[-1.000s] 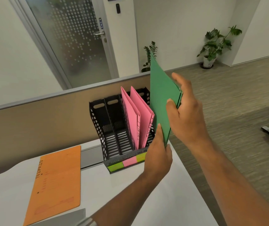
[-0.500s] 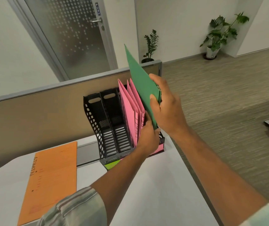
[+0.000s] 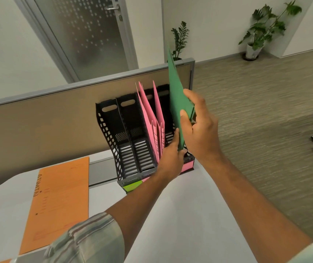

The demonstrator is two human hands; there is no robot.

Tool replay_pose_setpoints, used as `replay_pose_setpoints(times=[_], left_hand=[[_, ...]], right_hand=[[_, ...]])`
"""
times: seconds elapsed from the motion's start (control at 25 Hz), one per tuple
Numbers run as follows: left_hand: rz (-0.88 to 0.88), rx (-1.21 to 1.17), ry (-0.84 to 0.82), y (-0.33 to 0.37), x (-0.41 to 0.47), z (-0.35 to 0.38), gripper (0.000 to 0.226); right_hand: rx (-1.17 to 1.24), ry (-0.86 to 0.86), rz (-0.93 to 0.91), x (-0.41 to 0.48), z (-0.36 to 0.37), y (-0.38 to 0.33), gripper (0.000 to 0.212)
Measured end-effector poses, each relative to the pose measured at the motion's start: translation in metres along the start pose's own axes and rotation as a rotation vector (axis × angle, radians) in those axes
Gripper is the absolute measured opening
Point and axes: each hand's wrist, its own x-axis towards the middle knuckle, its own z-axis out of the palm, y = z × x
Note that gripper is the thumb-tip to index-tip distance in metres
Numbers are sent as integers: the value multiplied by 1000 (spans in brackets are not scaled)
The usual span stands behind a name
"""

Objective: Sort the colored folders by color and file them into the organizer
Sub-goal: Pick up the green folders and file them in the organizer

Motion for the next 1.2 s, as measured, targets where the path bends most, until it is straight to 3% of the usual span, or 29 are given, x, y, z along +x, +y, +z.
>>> replay_pose_setpoints(times=[0.36,0.56,0.68,0.96,1.2], left_hand=[[14,14,-71,-10,-3,-11,84],[-43,37,-100,-16,-13,-13,90],[-19,3,-111,-19,-24,-14,88],[42,136,-134,-45,-68,-25,82],[23,341,-86,-91,-117,-53,76]], right_hand=[[-137,-221,266,-28,34,32,59],[-139,-191,327,-40,45,40,71],[-88,-186,475,-54,46,36,77],[-135,-347,684,-116,46,19,65],[-323,-521,625,-167,57,-18,63]])
